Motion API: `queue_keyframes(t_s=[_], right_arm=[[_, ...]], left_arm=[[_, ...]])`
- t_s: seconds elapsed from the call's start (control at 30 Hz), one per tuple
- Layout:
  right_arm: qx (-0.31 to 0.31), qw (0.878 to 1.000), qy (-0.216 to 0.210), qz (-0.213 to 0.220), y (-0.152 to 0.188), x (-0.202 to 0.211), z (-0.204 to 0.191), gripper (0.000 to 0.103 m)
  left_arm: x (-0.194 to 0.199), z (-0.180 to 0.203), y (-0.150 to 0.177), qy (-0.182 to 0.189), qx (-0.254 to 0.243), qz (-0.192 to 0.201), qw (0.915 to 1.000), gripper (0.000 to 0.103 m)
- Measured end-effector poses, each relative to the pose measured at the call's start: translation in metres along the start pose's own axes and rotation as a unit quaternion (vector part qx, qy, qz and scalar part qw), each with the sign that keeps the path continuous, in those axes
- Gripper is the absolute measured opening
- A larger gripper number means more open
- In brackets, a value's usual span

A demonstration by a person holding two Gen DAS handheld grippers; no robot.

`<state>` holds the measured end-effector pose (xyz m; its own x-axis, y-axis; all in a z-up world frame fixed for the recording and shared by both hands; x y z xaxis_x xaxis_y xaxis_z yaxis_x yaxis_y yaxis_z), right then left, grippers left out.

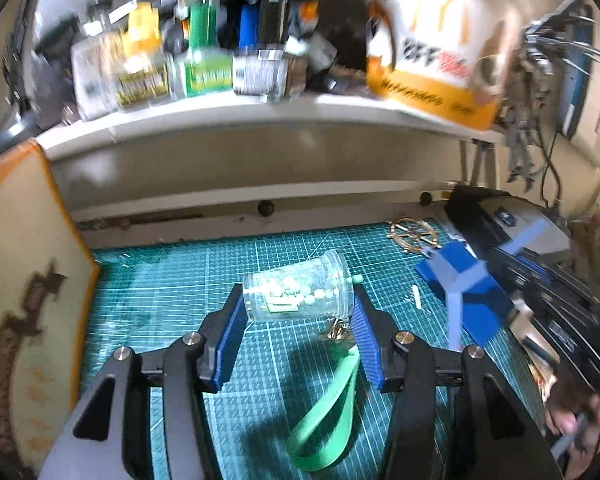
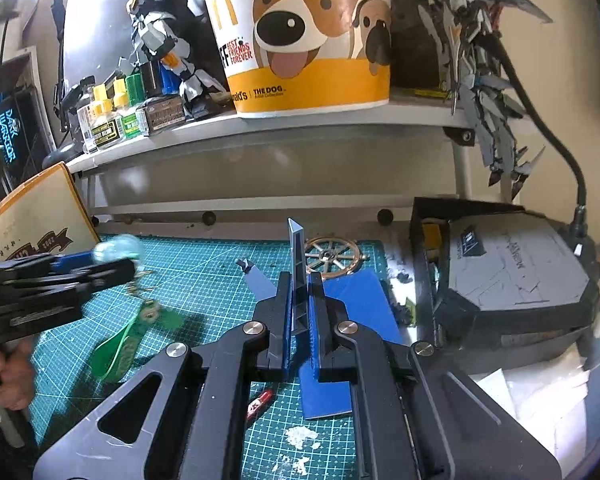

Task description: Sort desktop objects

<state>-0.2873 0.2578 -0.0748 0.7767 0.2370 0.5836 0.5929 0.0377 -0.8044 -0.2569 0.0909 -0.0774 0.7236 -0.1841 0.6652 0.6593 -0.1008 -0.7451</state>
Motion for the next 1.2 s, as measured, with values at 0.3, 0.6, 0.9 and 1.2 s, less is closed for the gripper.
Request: queue_keyframes(t_s=[0.3, 0.6, 0.9, 1.2], right_arm=[[-0.001, 1.0, -0.001, 0.028, -0.015, 0.052, -0.023, 0.007], [0.027, 0.996, 0.03, 0.078, -0.027, 0.136, -0.057, 0.007], [0.051, 0.993, 0.009, 0.106, -0.026, 0.21, -0.102, 0.007], [0.078, 0.989, 0.02, 0.126, -0.01, 0.271, -0.127, 0.007]], left_arm=[[0.074, -0.001, -0.001, -0.012, -0.027, 0.052, 0.9982, 0.051], [0.144, -0.003, 0.002, 0.008, -0.03, 0.111, 0.9934, 0.051], [0.213, -0.023, 0.021, 0.012, -0.032, 0.155, 0.9874, 0.051], [0.281, -0.058, 0.05, -0.018, -0.021, 0.195, 0.9804, 0.051]])
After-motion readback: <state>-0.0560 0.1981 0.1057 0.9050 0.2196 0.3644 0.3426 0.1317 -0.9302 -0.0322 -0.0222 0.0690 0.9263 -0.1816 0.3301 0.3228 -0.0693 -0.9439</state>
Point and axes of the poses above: each gripper's, at about its wrist camera, not at the fingertips, and x roughly against the way its jaws point, z to its right, y to its underside, the point moved 8 cm from there along -x, roughly the way its jaws point
